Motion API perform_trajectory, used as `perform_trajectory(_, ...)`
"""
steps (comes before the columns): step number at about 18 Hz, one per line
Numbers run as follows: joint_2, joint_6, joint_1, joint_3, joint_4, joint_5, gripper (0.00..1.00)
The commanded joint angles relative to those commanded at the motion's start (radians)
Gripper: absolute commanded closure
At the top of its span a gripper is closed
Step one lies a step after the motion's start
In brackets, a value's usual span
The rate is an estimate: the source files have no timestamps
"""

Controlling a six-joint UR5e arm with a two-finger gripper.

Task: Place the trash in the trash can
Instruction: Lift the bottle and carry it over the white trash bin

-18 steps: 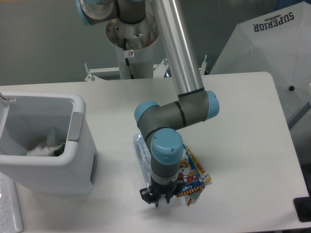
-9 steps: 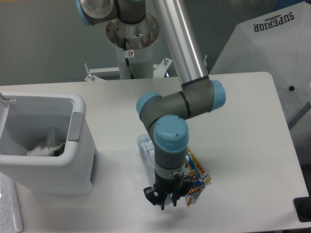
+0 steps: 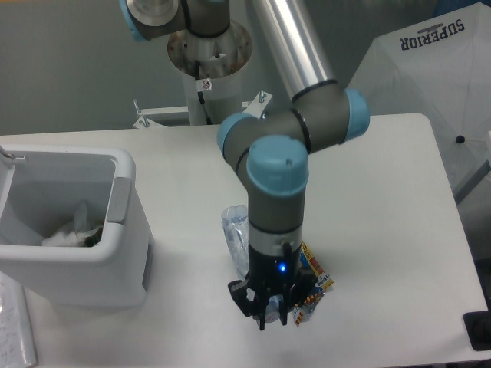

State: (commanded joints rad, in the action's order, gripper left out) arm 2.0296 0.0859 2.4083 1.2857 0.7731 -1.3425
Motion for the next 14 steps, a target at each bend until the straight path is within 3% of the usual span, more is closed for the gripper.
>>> perform_trajectory(3,-0.034,0.081,0.014,-0.069,-0.008,0.08,0.82)
perform_trajectory(10,-0.13,0.118,-0.009,-0.082,-0.06,0.14,0.82)
perform_trajectory(14,-0.18,0.107,-0.08,-0.081,-0.06,0.146,0.82)
